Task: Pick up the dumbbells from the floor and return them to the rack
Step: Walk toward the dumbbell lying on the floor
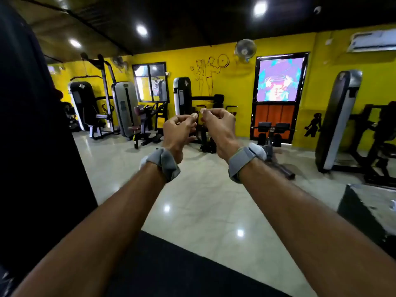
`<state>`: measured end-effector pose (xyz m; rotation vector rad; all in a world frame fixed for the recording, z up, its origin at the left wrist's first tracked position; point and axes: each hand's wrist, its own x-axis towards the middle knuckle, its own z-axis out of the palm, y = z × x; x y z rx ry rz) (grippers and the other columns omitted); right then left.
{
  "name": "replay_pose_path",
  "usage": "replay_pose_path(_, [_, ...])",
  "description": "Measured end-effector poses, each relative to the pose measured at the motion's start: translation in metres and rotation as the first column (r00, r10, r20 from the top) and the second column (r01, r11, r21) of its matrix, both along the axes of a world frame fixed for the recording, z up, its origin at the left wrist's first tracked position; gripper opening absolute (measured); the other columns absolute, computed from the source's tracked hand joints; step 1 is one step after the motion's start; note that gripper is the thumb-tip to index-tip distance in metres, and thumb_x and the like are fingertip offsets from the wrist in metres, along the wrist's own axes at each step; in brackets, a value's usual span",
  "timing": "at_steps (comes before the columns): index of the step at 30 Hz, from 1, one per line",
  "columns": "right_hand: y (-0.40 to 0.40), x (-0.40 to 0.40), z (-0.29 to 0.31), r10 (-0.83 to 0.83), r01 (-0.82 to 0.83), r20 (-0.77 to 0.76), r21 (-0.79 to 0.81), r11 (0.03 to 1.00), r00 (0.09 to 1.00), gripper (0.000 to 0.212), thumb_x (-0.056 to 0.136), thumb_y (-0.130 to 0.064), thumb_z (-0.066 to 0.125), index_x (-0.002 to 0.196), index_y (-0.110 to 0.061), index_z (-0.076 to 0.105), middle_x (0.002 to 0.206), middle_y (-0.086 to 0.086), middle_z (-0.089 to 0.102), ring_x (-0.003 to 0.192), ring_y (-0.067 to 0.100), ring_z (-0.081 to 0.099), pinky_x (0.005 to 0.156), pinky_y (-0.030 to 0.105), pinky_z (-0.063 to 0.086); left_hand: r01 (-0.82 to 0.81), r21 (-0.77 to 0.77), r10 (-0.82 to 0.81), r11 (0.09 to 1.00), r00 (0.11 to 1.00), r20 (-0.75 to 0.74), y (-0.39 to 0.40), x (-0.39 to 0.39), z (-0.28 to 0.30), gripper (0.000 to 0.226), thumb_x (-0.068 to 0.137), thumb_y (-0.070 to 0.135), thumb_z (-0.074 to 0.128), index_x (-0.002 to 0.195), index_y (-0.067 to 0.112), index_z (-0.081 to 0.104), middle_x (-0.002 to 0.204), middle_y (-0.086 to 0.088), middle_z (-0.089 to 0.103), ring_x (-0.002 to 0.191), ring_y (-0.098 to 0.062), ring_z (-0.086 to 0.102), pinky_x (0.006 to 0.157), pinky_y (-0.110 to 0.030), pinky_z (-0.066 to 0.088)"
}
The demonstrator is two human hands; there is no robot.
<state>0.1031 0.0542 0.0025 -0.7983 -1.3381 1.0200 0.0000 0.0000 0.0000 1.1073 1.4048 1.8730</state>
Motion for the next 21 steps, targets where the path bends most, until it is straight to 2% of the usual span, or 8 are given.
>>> replay_pose_path(3, [0.035,-0.014,-0.006,-0.008,0.009,0.020,-0.006,1.000,1.000,0.018,0.085,-0.043,0.072,0.090,-0.027,0.070,0.092,-0.003,0.075,0.091,0.016,0.070,0.085,0.045,0.060,-0.044,-0.009,0.044,0.999,0.999,0.029,0.030,-0.009,-0.001,0.031,0.091,0.033,0.072,0.111,0.010,0.069,0.097,-0.007,0.074,0.083,-0.015,0.067,0.075,-0.033,0.060])
replay_pose_path(5, [0.063,-0.026,-0.013,0.001,-0.001,0.011,-0.034,0.999,1.000,0.020,0.083,-0.044,0.073,0.090,-0.025,0.071,0.090,-0.003,0.075,0.089,0.017,0.071,0.083,0.047,0.061,-0.064,-0.001,0.064,0.998,0.995,0.070,0.053,-0.020,-0.003,0.031,0.092,0.032,0.072,0.111,0.008,0.069,0.091,-0.005,0.072,0.076,-0.013,0.063,0.071,-0.030,0.057])
replay_pose_path(8, [0.089,-0.037,-0.019,-0.022,0.023,0.070,-0.014,1.000,0.997,0.025,0.077,-0.051,0.072,0.088,-0.028,0.071,0.086,-0.007,0.076,0.086,0.015,0.072,0.082,0.047,0.061,-0.081,-0.001,0.081,0.997,0.995,0.052,0.074,-0.035,-0.005,0.030,0.091,0.033,0.073,0.109,0.010,0.069,0.092,-0.005,0.072,0.078,-0.014,0.065,0.077,-0.034,0.060])
replay_pose_path(10, [0.111,-0.049,-0.027,-0.041,0.034,0.160,0.047,0.998,0.986,0.022,0.081,-0.050,0.071,0.088,-0.029,0.069,0.085,-0.010,0.073,0.086,0.012,0.070,0.082,0.043,0.061,-0.124,-0.007,0.125,0.992,0.992,0.036,0.096,-0.052,-0.012,0.027,0.092,0.032,0.072,0.108,0.010,0.069,0.095,-0.006,0.073,0.080,-0.015,0.067,0.074,-0.033,0.060])
replay_pose_path(12, [0.138,-0.071,-0.037,-0.080,0.046,0.287,0.125,0.991,0.955,0.019,0.086,-0.049,0.069,0.089,-0.030,0.068,0.084,-0.014,0.070,0.086,0.012,0.068,0.077,0.037,0.059,-0.208,-0.007,0.208,0.978,0.978,0.003,0.125,-0.077,-0.026,0.025,0.092,0.032,0.071,0.105,0.010,0.070,0.097,-0.007,0.074,0.083,-0.017,0.069,0.064,-0.030,0.058])
replay_pose_path(15, [0.174,-0.102,-0.052,-0.126,0.054,0.394,0.188,0.981,0.911,0.025,0.087,-0.052,0.065,0.094,-0.028,0.069,0.091,-0.010,0.073,0.090,0.016,0.069,0.076,0.036,0.057,-0.291,-0.002,0.289,0.957,0.950,-0.114,0.162,-0.111,-0.045,0.022,0.090,0.032,0.072,0.100,0.013,0.071,0.095,-0.004,0.074,0.086,-0.019,0.070,0.057,-0.027,0.056])
replay_pose_path(18, [0.216,-0.145,-0.071,-0.108,0.047,0.415,0.154,0.987,0.903,0.025,0.085,-0.052,0.066,0.093,-0.029,0.068,0.091,-0.008,0.073,0.089,0.017,0.069,0.078,0.039,0.058,-0.300,-0.044,0.292,0.953,0.947,-0.136,0.205,-0.153,-0.066,0.021,0.090,0.032,0.071,0.100,0.014,0.070,0.095,-0.004,0.073,0.085,-0.018,0.069,0.056,-0.026,0.055])
replay_pose_path(21, [0.258,-0.192,-0.085,-0.067,0.024,0.384,0.116,0.993,0.921,0.020,0.087,-0.047,0.069,0.091,-0.027,0.069,0.091,-0.005,0.073,0.089,0.018,0.068,0.080,0.041,0.059,-0.296,-0.080,0.291,0.952,0.954,-0.069,0.250,-0.200,-0.083,0.020,0.091,0.033,0.071,0.101,0.016,0.069,0.096,-0.006,0.074,0.087,-0.018,0.069,0.060,-0.026,0.055])
